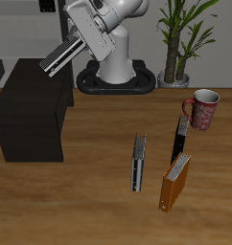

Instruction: Place the right striped book flat on top of the shelf

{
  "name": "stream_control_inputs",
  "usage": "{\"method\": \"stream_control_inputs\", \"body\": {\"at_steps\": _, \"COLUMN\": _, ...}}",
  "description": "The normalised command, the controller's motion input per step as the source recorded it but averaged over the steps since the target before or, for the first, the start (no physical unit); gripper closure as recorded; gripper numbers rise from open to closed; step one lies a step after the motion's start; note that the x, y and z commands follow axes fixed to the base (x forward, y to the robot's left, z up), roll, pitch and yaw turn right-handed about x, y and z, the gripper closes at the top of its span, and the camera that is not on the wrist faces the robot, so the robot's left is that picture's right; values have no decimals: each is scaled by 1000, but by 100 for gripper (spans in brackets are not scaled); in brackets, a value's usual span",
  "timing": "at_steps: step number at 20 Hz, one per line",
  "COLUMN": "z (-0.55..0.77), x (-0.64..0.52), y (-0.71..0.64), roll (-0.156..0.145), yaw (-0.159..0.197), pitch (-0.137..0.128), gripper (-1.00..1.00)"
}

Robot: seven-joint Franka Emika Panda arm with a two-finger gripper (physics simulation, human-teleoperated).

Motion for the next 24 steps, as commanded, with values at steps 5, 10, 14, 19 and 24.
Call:
{"method": "stream_control_inputs", "body": {"at_steps": 5, "z": -59, "x": 89, "y": -318, "roll": -70, "yaw": -15, "pitch": 31, "gripper": 100}}
{"method": "stream_control_inputs", "body": {"at_steps": 10, "z": -96, "x": 81, "y": -175, "roll": -35, "yaw": -1, "pitch": 28, "gripper": 100}}
{"method": "stream_control_inputs", "body": {"at_steps": 14, "z": -170, "x": 126, "y": -233, "roll": -67, "yaw": -16, "pitch": 56, "gripper": 100}}
{"method": "stream_control_inputs", "body": {"at_steps": 19, "z": -139, "x": 109, "y": -215, "roll": -58, "yaw": -19, "pitch": 48, "gripper": 100}}
{"method": "stream_control_inputs", "body": {"at_steps": 24, "z": -132, "x": 81, "y": -301, "roll": -58, "yaw": -33, "pitch": 56, "gripper": 100}}
